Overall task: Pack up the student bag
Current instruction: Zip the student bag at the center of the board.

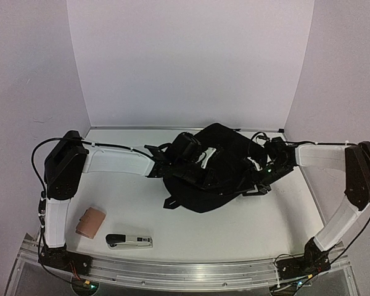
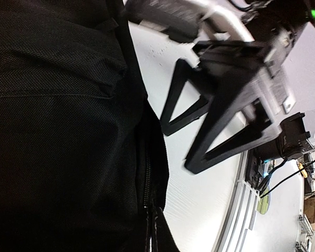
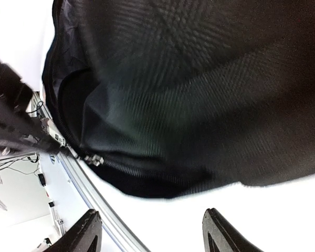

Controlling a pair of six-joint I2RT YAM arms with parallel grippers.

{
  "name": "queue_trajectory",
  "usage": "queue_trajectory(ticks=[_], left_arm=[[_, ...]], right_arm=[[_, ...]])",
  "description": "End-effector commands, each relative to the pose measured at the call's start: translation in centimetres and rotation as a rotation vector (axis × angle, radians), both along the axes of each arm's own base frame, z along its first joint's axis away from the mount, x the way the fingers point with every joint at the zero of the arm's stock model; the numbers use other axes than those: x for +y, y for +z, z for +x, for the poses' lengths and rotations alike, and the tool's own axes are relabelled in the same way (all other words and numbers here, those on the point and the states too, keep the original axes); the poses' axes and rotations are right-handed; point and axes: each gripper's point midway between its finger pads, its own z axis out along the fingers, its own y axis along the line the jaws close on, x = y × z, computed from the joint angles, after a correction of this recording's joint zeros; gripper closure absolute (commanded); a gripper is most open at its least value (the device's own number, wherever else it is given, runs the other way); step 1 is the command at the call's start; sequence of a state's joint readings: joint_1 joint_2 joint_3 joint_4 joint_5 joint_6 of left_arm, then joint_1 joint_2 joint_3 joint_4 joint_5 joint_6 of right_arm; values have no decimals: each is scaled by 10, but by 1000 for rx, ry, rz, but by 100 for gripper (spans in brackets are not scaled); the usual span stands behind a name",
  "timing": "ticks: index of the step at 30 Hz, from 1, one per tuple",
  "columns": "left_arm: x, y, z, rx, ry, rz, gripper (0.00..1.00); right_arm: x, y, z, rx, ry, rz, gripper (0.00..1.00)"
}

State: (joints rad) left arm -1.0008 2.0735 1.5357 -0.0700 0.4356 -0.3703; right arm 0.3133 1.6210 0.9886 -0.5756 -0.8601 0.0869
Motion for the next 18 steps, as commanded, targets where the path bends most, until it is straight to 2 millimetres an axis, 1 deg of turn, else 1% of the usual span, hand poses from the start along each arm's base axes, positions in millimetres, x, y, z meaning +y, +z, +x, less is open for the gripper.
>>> queue_trajectory(ticks=[1, 3, 5, 7, 9, 11, 12, 14, 16, 18], left_arm=[[-11, 38, -4, -52, -37, -80, 100], [-10, 36, -8, -51, -45, -70, 100], [-7, 33, -12, -48, -54, -59, 100], [-2, 31, -16, -45, -59, -49, 100], [5, 28, -19, -50, -55, -35, 100], [13, 28, -21, -57, -50, -23, 100], [17, 27, -21, -63, -42, -16, 100], [25, 25, -21, -70, -27, 0, 100], [37, 23, -18, -71, -2, 15, 100], [49, 21, -11, -71, 37, 27, 100]], right_arm=[[17, -13, 14, 23, -11, 11, 36], [20, -17, 20, 32, -20, 15, 37], [22, -18, 23, 39, -28, 24, 45], [22, -20, 25, 44, -31, 20, 60], [18, -22, 27, 34, -42, -5, 77], [13, -23, 27, 20, -52, -26, 97], [9, -22, 29, 13, -62, -36, 100], [0, -21, 31, 8, -87, -57, 100], [-17, -19, 33, -9, -114, -92, 100], [-34, -21, 34, -26, -138, -141, 100]])
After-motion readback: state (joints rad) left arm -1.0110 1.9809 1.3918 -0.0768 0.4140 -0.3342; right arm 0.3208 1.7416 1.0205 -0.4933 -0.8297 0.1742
